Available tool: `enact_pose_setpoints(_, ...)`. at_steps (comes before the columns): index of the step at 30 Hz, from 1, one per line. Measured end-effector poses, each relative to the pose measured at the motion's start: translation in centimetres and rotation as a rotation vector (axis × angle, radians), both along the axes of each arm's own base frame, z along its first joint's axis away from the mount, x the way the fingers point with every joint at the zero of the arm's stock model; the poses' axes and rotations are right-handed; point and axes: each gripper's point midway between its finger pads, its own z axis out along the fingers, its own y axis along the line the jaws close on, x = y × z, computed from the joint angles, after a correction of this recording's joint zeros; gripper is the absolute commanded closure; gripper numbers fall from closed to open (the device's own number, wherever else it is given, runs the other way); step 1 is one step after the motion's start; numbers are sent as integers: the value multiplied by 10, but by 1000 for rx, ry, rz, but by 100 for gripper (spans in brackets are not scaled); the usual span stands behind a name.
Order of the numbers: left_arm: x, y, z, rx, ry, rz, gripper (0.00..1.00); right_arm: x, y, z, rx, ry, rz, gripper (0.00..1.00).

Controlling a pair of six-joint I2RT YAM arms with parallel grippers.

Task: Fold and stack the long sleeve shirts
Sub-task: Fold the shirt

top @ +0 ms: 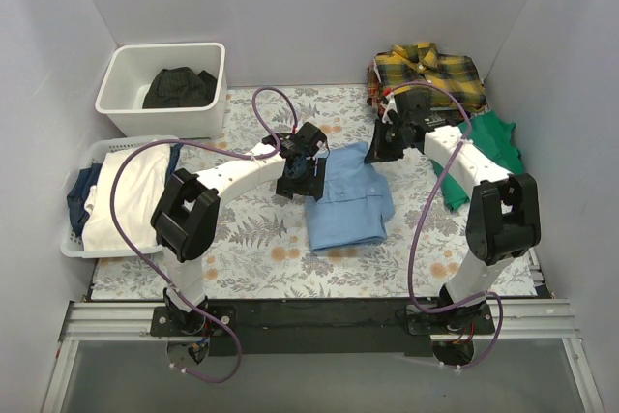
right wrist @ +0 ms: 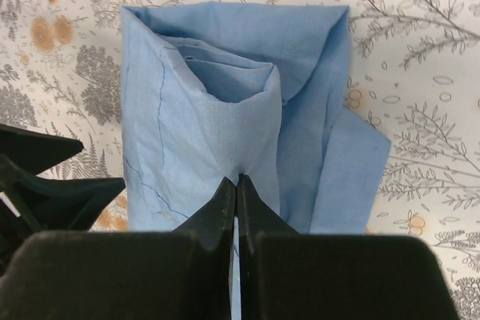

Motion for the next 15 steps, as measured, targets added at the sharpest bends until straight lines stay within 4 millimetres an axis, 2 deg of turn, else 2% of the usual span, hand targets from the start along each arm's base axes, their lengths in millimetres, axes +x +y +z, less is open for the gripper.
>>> enact_pose_setpoints(4, 0, 0, 0, 0, -1, 0, 34, 10, 7, 12, 10, -42, 27, 98)
enact_pose_setpoints(7, 0, 0, 0, -1, -1, -1, 34, 22, 11, 11, 9, -50, 32, 79)
enact_pose_setpoints(9, 0, 0, 0, 0, -1, -3, 35, 28, 12, 0, 2, -27, 23, 67)
enact_pose_setpoints(11, 0, 0, 0, 0, -2, -5, 35, 29, 10, -16, -16, 11, 4, 62)
enact_pose_setpoints(13, 1, 0, 0, 1, -3, -7, 35, 28, 6, -30, -43, 51, -23, 59)
enact_pose_setpoints(15, 2, -1, 2, 0, -7, -10, 34, 26, 0, -36, -71, 71, -54, 57)
